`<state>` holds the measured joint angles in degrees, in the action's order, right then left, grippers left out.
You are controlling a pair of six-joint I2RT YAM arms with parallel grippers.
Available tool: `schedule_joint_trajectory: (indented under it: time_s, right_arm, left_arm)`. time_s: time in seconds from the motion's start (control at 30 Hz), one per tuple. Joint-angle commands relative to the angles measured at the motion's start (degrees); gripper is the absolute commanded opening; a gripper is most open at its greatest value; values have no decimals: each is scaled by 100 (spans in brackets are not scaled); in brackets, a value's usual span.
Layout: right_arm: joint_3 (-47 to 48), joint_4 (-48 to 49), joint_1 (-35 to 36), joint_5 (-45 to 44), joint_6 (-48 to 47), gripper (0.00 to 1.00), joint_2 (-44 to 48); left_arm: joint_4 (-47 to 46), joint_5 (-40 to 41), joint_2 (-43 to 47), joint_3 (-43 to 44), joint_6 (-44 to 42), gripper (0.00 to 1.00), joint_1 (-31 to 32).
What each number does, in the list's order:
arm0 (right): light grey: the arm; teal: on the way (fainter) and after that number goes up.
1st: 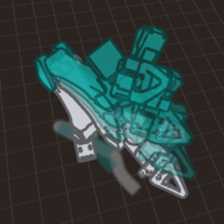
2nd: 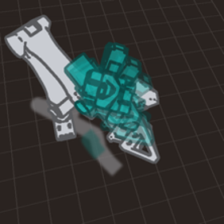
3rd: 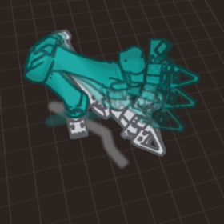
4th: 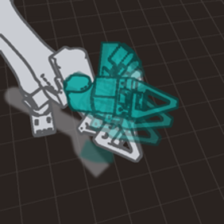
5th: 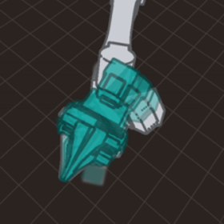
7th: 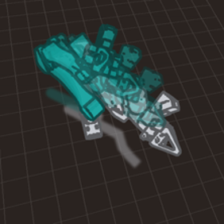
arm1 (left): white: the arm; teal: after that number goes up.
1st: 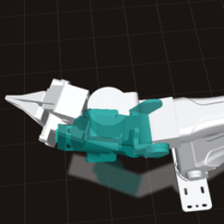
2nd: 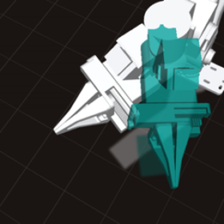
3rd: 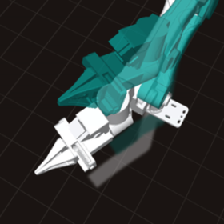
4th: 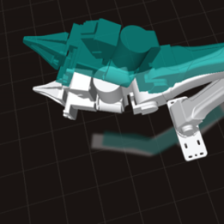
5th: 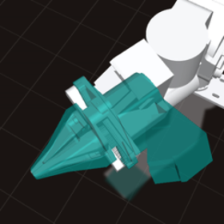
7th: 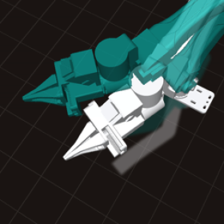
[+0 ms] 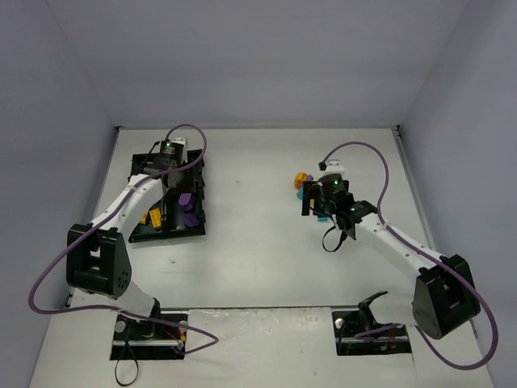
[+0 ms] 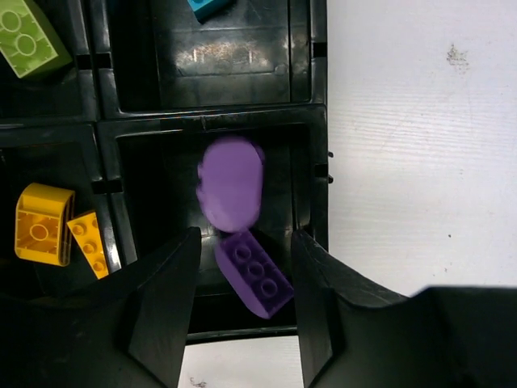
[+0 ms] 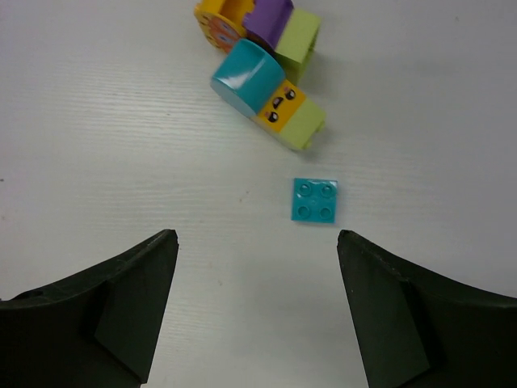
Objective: Sort the legos into containers by color
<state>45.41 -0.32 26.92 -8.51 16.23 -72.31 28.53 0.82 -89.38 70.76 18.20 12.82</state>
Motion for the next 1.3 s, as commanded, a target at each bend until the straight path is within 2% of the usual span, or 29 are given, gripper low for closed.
schedule_joint_trajectory:
  time_s: [0.0, 0.13, 0.37, 0.67, 0.8, 0.87, 0.9, 0.97, 1.0, 1.03, 1.13, 1.27]
  right_arm:
    - [-14, -188, -213, -379, 451, 76, -160]
    - [-23, -249, -441, -370, 530, 76, -441]
    - [73, -258, -767, -212, 653, 74, -1152]
    - [617, -267, -855, 78, 496, 67, -2005]
    - [706, -267, -864, 297, 451, 56, -2225]
    - [698, -267, -864, 412, 451, 44, -2261]
    - [680, -267, -864, 455, 434, 31, -2252]
    - [654, -224, -864, 631, 268, 19, -2147]
    - [610, -162, -803, 762, 145, 5, -2086]
    - [601, -66, -750, 1024, 22, 0, -1885]
    - [531, 240, -215, 1063, -654, 0, -1297]
    - [346, 786, 594, 991, -1560, 0, -487]
  left_arm:
    - [-138, 287, 158, 271, -18, 43, -34]
    - [-59, 261, 149, 307, 26, 47, -60]
    - [64, -353, 737, 359, 289, 66, -25]
    - [310, -978, 1529, 237, 448, 68, 72]
    - [416, -1128, 1705, 201, 448, 68, 89]
    - [460, -1207, 1775, 201, 457, 68, 89]
    - [469, -1250, 1801, 210, 465, 68, 89]
    - [460, -1400, 1863, 227, 492, 68, 89]
    - [460, -1479, 1872, 271, 501, 68, 89]
    - [460, -1549, 1872, 306, 518, 68, 98]
    - [416, -1839, 1872, 473, 624, 68, 159]
    - [188, -2645, 1784, 702, 956, 75, 308]
